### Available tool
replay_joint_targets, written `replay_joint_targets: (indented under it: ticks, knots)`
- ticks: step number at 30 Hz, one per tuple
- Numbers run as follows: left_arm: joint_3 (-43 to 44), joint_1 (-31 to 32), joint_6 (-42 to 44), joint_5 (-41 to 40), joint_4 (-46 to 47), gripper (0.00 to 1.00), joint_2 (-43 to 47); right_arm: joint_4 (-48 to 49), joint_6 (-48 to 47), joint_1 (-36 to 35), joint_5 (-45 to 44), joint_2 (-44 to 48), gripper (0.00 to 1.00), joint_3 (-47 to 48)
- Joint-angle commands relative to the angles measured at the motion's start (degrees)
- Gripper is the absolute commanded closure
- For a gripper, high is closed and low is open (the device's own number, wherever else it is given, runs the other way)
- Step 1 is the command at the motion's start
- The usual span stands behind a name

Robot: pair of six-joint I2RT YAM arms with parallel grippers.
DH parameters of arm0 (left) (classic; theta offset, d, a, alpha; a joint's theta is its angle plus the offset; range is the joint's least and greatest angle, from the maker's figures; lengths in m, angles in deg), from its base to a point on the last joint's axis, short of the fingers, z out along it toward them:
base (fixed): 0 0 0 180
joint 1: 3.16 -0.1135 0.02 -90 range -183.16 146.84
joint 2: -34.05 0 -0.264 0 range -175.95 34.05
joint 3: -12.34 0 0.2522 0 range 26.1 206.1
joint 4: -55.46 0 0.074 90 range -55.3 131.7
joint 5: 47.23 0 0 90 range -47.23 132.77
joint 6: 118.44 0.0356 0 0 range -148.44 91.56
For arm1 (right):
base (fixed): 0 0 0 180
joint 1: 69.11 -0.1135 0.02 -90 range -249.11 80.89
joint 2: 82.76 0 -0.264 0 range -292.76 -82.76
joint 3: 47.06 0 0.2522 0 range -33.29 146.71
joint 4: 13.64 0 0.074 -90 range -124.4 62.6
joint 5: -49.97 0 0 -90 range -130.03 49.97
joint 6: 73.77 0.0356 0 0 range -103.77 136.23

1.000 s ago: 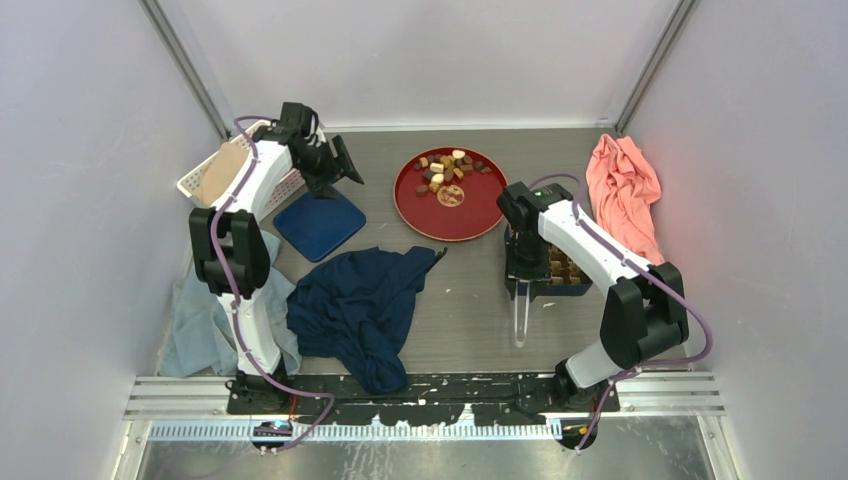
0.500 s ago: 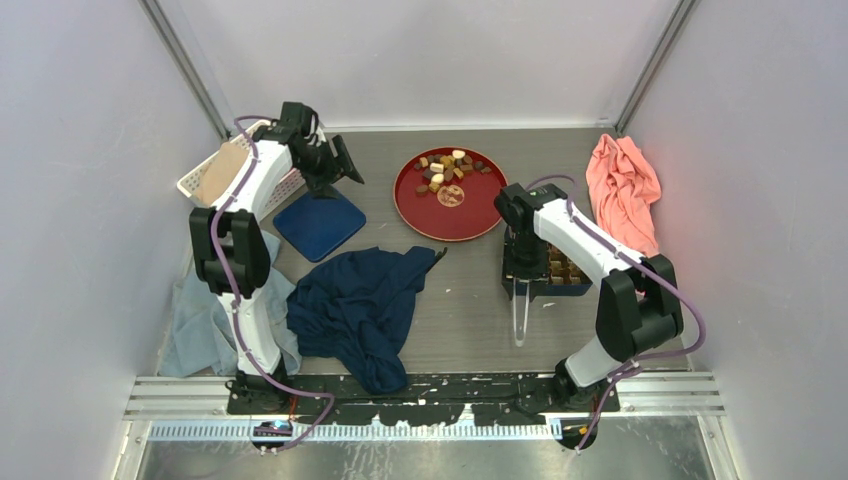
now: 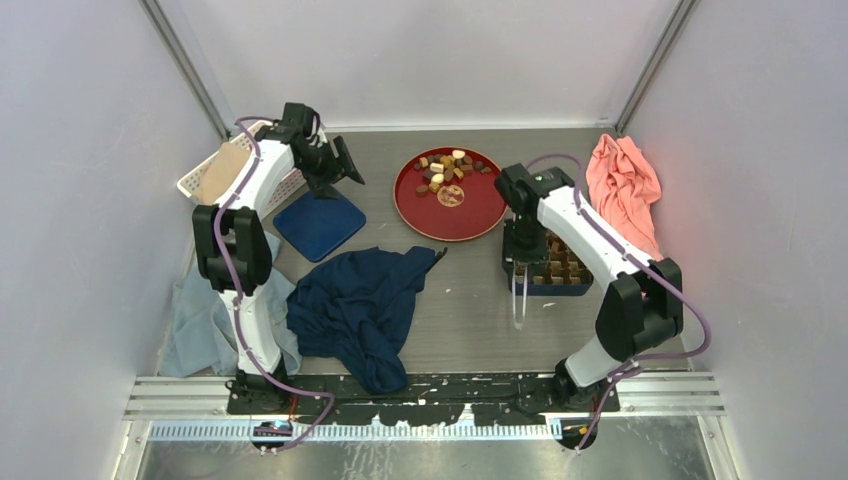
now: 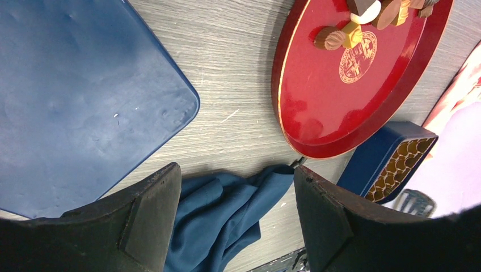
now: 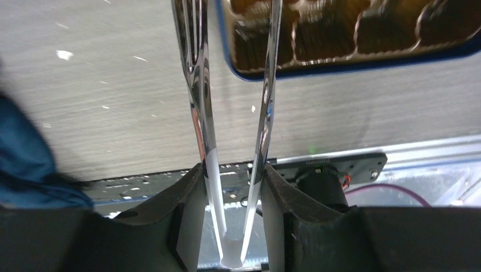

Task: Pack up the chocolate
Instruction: Pick up the fake chocolate from the plate.

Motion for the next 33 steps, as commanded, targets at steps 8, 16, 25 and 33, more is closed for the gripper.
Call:
replay_joint_targets:
  ticks: [8, 16, 25, 33]
  knots:
    - [3.0, 0.1, 0.8, -1.2, 0.1, 0.27, 1.3, -1.4, -3.7, -2.8, 6.6, -15.0, 0.61, 26.9]
    - [1.9, -0.8, 1.2, -1.6, -0.4, 0.27, 2.7, -4.6, -6.5, -3.2, 10.8, -32.7, 0.6, 48.2]
    - [1.6, -0.8, 1.2, -1.1, -0.4, 0.27, 2.7, -4.9, -4.8, -3.3, 13.1, -47.7, 0.58, 66.2]
    - [2.7, -0.8, 1.9, -1.1, -1.4, 0.27, 2.0, -2.8, -3.0, -3.2, 13.2, -52.9, 0.57, 69.8]
